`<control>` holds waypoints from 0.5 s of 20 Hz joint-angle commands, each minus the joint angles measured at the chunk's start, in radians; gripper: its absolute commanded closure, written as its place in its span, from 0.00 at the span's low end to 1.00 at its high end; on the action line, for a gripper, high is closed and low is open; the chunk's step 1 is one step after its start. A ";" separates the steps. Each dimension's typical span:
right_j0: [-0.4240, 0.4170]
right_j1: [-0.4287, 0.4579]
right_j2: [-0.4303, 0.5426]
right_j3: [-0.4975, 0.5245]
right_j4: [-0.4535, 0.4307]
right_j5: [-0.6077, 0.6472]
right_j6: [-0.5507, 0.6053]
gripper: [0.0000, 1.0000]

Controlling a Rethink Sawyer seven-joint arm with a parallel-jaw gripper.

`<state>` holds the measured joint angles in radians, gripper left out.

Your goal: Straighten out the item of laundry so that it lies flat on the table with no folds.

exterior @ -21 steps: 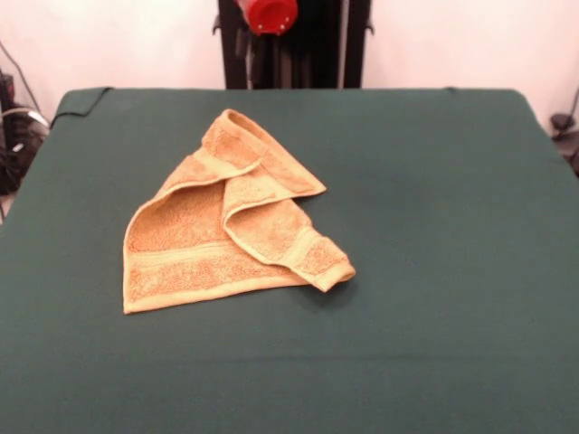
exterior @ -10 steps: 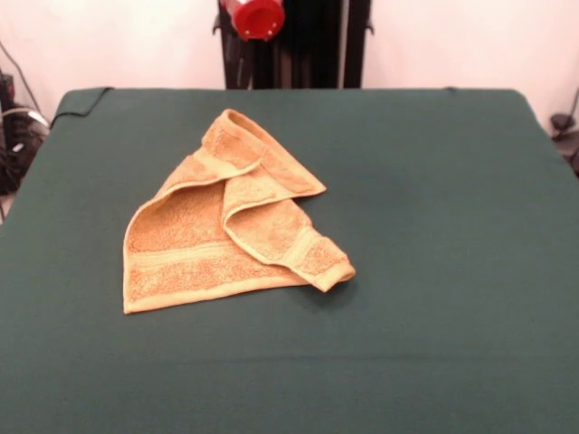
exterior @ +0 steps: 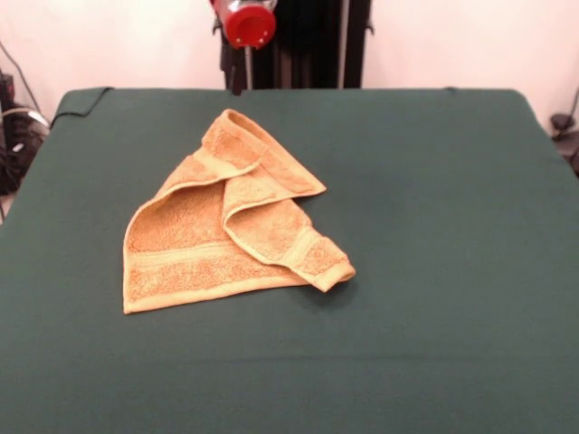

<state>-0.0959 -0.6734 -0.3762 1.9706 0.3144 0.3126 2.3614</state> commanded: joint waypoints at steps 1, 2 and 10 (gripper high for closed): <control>-0.017 0.116 0.138 -0.046 0.034 -0.068 0.145 0.00; -0.017 0.123 0.139 -0.057 0.041 -0.067 0.152 0.00; -0.033 0.106 0.166 -0.077 0.033 -0.008 0.115 0.00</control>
<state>-0.1223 -0.6187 -0.3701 1.9560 0.3146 0.2893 2.3614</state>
